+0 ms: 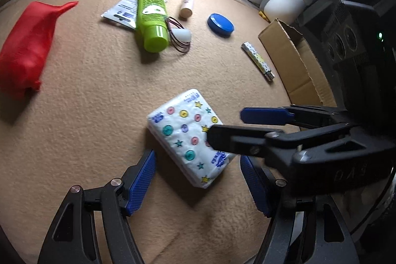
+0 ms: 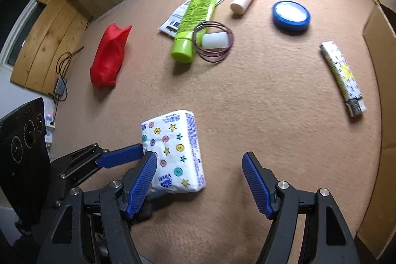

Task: Organize objects
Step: 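Close the right tool on the tissue pack beside the left tool, then carry the tissue pack with the right tool into the box and release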

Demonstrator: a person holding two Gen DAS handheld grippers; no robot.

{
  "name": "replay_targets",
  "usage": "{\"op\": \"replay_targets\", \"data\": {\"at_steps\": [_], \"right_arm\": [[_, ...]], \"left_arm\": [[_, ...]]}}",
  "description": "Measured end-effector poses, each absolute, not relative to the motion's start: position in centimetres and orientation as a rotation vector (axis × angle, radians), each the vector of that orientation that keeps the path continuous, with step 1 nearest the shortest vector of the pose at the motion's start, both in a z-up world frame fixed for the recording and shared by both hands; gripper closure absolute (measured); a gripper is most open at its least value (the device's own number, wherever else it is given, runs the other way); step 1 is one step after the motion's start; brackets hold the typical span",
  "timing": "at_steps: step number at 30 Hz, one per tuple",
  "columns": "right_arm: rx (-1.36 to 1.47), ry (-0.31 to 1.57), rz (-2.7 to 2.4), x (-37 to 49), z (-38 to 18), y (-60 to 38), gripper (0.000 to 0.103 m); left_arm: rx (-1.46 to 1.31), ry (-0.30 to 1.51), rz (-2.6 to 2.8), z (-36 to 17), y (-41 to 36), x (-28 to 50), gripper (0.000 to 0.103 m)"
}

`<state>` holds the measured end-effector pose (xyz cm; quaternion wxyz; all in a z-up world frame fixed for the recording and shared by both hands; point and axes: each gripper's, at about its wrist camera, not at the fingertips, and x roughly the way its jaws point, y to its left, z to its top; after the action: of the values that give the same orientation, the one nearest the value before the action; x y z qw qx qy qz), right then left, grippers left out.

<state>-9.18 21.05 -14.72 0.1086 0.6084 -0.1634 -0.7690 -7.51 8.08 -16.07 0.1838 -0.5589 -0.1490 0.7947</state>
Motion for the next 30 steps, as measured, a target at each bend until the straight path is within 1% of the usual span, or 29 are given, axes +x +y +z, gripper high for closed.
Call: {"op": "replay_targets", "data": {"at_steps": [6, 11, 12, 13, 14, 16, 17, 19, 26, 30], "right_arm": [[1.798, -0.412, -2.244, -9.9, -14.9, 20.0, 0.035], [1.809, -0.435, -2.218, -10.1, -15.3, 20.1, 0.035], [1.808, -0.441, -2.214, -10.2, -15.4, 20.2, 0.036], [1.807, -0.445, -2.21, -10.2, -15.5, 20.2, 0.04], [1.804, -0.448, -2.207, -10.1, -15.5, 20.3, 0.042], [1.792, -0.461, -2.194, -10.1, -15.4, 20.3, 0.051], [1.789, -0.466, -2.186, -10.1, -15.4, 20.2, 0.053], [1.784, -0.481, -2.173, -10.1, -15.4, 20.2, 0.059], [1.772, -0.51, -2.189, -9.6, -15.2, 20.5, 0.06], [1.748, -0.53, -2.223, -8.9, -14.3, 21.4, 0.06]], "left_arm": [[-1.579, -0.441, 2.23, -16.3, 8.4, -7.8, 0.03], [-1.57, -0.474, 2.23, -16.4, 8.5, -8.1, 0.031], [-1.567, -0.479, 2.231, -16.4, 8.5, -8.1, 0.031], [-1.566, -0.48, 2.233, -16.4, 8.6, -8.2, 0.031], [-1.567, -0.475, 2.231, -16.4, 8.5, -8.2, 0.034], [-1.57, -0.471, 2.226, -16.5, 8.5, -8.2, 0.04], [-1.571, -0.468, 2.227, -16.5, 8.6, -8.2, 0.042], [-1.571, -0.469, 2.228, -16.5, 8.7, -8.3, 0.043], [-1.556, -0.444, 2.238, -16.0, 9.7, -8.3, 0.043], [-1.521, -0.399, 2.259, -14.8, 11.1, -8.5, 0.043]]}}
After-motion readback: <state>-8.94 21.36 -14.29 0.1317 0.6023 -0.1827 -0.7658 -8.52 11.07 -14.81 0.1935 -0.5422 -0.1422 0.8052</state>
